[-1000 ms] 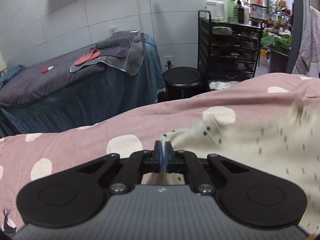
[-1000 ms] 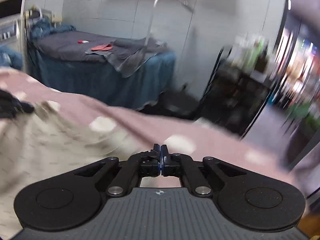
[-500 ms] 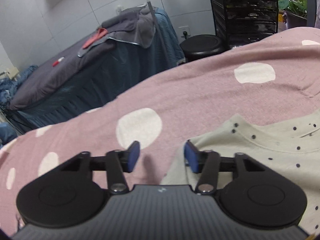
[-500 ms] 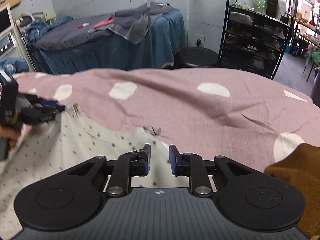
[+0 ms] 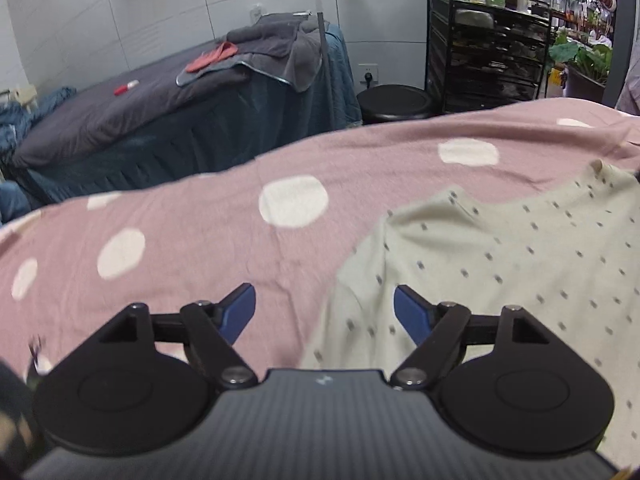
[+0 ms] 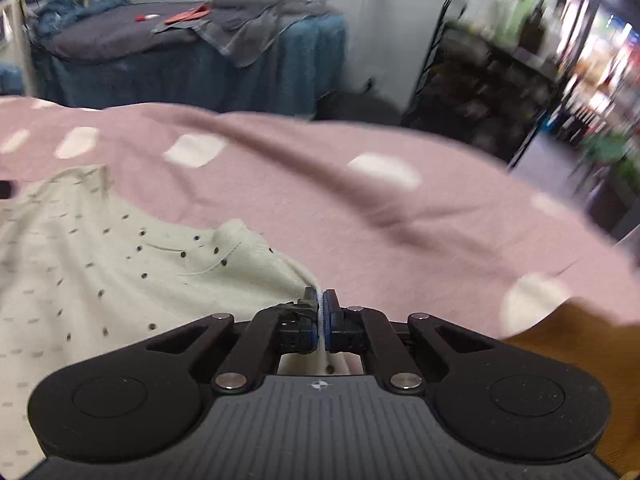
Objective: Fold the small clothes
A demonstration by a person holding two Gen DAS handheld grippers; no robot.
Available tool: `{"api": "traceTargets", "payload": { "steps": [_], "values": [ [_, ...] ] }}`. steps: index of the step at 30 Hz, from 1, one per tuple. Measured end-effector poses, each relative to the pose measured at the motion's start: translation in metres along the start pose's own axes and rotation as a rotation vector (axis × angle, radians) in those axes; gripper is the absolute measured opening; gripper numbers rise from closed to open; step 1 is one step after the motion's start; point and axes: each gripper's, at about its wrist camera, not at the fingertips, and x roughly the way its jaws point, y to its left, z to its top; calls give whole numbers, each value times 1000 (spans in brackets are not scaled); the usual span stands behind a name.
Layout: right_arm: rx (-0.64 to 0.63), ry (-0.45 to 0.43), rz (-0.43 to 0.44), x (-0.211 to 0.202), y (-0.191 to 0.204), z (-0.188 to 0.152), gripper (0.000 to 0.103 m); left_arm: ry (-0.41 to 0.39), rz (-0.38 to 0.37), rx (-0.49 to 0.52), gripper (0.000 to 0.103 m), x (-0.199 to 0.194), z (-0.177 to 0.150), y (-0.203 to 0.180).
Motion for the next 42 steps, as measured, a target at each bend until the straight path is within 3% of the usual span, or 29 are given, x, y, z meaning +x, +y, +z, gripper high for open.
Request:
{"api": "traceTargets", "payload": {
  "steps": [2,6,8,12,13,15,16,21,28,31,34,42],
  "values": [
    [-57,0,-71,8,4,-2,0,13,-26,3,77,-13,-14,-9],
    [46,33,11,14,-13,-9,0,25,-75,51,77,-43,-41,-32],
    [122,2,47,-2,-21,-10,21,29,-79,89,77,-58,-55,-45],
    [188,-112,150,-67,-24,-16,42,39,-109,161,77,-85,-79,-69],
    [186,-129,175,-85,-23,-21,56,46,-120,170,77,-91,-86,-75],
    [193,-166,227,-119,-22,-34,72,65,-156,171,77,-104,-99,-88],
    [193,-180,246,-135,-23,-42,75,71,-185,173,77,-110,-105,-96],
    [244,-158,247,-192,-28,-92,76,82,-361,207,80,-149,-129,-147],
    [244,-31,181,-231,-20,-167,75,57,-481,337,81,-196,-157,-220],
    [263,1,169,-246,-16,-198,73,96,-492,346,85,-198,-170,-236],
    [191,-21,82,-254,-9,-213,70,150,-480,339,85,-194,-178,-243],
    [-25,20,27,-238,27,-221,66,171,-439,263,91,-200,-183,-229]
  ]
}}
